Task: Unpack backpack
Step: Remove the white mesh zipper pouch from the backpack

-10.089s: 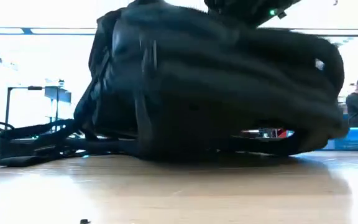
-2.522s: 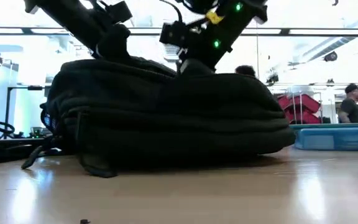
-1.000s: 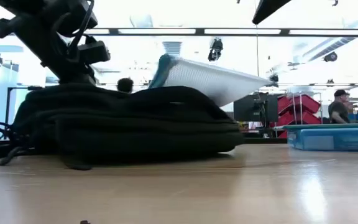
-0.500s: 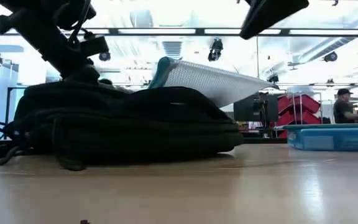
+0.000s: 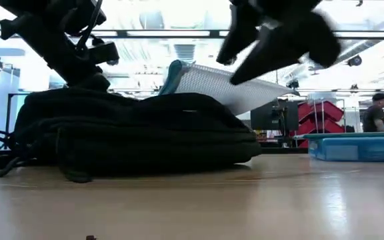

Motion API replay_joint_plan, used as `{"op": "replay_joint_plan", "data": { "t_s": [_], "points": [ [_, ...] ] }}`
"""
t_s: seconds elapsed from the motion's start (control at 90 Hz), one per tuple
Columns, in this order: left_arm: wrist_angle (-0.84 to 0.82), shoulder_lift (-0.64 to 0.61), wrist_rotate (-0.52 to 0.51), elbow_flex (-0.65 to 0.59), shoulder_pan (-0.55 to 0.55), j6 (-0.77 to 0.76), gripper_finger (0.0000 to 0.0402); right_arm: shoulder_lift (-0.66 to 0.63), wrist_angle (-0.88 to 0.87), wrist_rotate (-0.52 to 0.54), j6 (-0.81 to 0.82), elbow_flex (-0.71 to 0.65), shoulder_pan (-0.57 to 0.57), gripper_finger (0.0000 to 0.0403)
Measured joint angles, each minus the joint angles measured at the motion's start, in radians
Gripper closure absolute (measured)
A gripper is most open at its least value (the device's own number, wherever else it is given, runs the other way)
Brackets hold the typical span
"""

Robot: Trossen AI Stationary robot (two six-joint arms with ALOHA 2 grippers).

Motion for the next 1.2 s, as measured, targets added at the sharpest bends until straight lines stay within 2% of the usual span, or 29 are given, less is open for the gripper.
{"op": "replay_joint_plan", "data": {
  "t_s": [0.167,0.3,0.4,0.567,0.611,0.767,1.011,1.2],
  "points": [
    [0.030,0.000,0.012,-0.001,-0.003,-0.006,0.0353,0.054,0.057,-0.079,-0.025,0.000,-0.055,0.0126],
    [0.065,0.000,0.032,-0.021,-0.003,-0.008,0.0353,0.089,0.072,-0.072,-0.035,0.006,-0.087,0.0160],
    [0.085,0.000,0.044,-0.047,-0.003,-0.010,0.0353,0.088,0.077,-0.025,-0.050,0.007,-0.093,0.0219],
    [0.091,-0.001,0.046,-0.079,-0.003,-0.021,0.0353,0.054,0.066,-0.003,-0.070,0.007,-0.077,0.0365],
    [0.090,-0.001,0.039,-0.084,-0.004,-0.020,0.0353,0.042,0.056,0.000,-0.077,0.007,-0.066,0.0387],
    [0.076,-0.001,0.013,-0.095,-0.004,0.025,0.0353,-0.022,0.006,0.013,-0.045,0.007,-0.023,0.0388],
    [0.009,-0.002,0.001,-0.095,-0.004,0.112,0.0353,-0.171,-0.133,0.199,0.049,0.008,0.074,0.0401],
    [-0.028,0.000,-0.049,-0.090,-0.004,0.135,0.0353,-0.282,-0.179,0.281,0.094,0.008,0.121,0.0402]
  ]
}}
